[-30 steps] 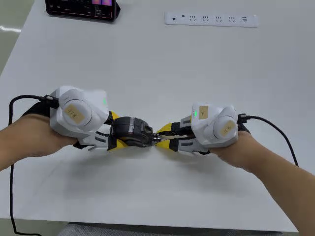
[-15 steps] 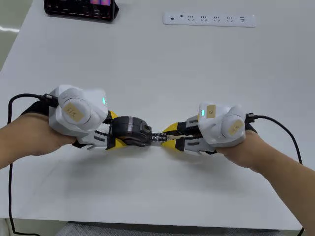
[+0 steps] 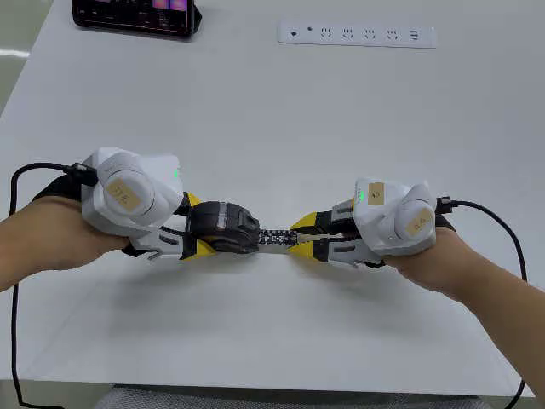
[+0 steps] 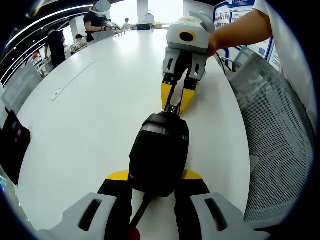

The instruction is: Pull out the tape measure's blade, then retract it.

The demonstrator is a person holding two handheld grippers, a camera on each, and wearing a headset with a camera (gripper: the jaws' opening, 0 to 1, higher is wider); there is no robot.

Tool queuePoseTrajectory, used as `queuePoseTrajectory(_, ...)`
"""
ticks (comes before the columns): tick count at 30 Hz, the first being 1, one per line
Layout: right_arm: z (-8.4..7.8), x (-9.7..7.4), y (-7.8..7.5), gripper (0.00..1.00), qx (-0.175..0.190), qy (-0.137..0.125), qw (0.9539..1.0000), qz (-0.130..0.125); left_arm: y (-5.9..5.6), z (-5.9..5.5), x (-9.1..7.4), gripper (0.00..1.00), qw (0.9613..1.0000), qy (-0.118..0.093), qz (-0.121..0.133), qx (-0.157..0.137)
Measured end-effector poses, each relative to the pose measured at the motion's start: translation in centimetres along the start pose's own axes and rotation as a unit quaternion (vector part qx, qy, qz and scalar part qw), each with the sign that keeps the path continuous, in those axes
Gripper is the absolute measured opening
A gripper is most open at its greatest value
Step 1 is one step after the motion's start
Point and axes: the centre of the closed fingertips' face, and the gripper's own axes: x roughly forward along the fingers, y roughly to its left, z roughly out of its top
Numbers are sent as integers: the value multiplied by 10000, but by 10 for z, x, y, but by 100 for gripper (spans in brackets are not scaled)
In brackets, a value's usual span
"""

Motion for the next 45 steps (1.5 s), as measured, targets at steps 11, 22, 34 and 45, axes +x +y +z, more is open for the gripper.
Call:
queuePoseTrajectory(11, -5, -11, 0, 9, -17, 70, 10000, -45, 0, 0, 0, 27, 10000, 2, 1, 9)
queuePoseTrajectory(22, -12, -21, -1, 9, -27, 131, 9999, -89, 0, 0, 1, 27, 10000, -7, -3, 2)
queuePoseTrajectory(34, -19, -31, -2, 9, -13, 183, 9997, -128, 1, 1, 1, 27, 10000, -5, 4, -7)
queuePoseTrajectory(45, -28, -43, -3, 9, 32, 245, 9995, -198, 1, 1, 2, 27, 10000, 1, -2, -7)
